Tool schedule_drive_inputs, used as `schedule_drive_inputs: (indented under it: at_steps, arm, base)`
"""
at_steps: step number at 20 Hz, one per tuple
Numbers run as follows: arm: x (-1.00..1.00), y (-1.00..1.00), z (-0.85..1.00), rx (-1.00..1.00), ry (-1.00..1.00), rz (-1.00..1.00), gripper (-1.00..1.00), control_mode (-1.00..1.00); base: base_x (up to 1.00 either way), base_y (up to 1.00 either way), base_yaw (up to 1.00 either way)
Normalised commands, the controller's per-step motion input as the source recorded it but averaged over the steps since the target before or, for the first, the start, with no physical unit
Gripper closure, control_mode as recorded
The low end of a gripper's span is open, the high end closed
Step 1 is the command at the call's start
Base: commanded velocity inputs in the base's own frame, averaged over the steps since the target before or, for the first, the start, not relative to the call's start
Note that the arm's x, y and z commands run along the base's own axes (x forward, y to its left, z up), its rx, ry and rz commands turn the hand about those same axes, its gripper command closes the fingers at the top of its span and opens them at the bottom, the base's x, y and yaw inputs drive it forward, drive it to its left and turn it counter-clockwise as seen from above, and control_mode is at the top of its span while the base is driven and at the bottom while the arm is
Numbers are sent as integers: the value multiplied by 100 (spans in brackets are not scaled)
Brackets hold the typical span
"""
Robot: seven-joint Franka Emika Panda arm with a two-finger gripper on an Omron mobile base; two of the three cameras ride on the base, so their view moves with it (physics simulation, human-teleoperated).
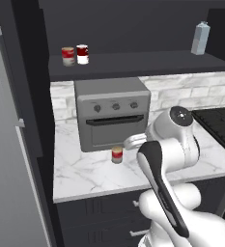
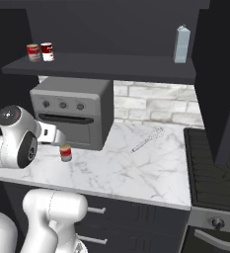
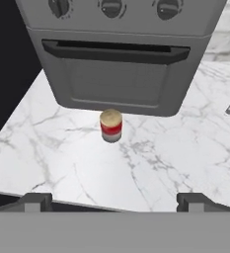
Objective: Pick the cans from the counter and place them in their designated side in the cabinet.
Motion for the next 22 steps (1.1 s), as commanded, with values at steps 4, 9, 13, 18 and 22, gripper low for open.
schedule_drive_inputs:
  at_steps: [4, 9, 13, 18, 22]
  arm:
    - [9, 7, -14, 0, 0, 0, -100, -100]
    - [10, 4, -16, 0, 0, 0, -100, -100]
    - [15, 3, -17, 0, 0, 0, -100, -100]
    - [19, 3, -16, 0, 0, 0, -100, -100]
    - [21, 3, -16, 0, 0, 0, -100, -100]
  base:
    - [0, 0, 0]
    - [0, 0, 0]
    - [0, 0, 0]
    - [0, 0, 0]
    - [0, 0, 0]
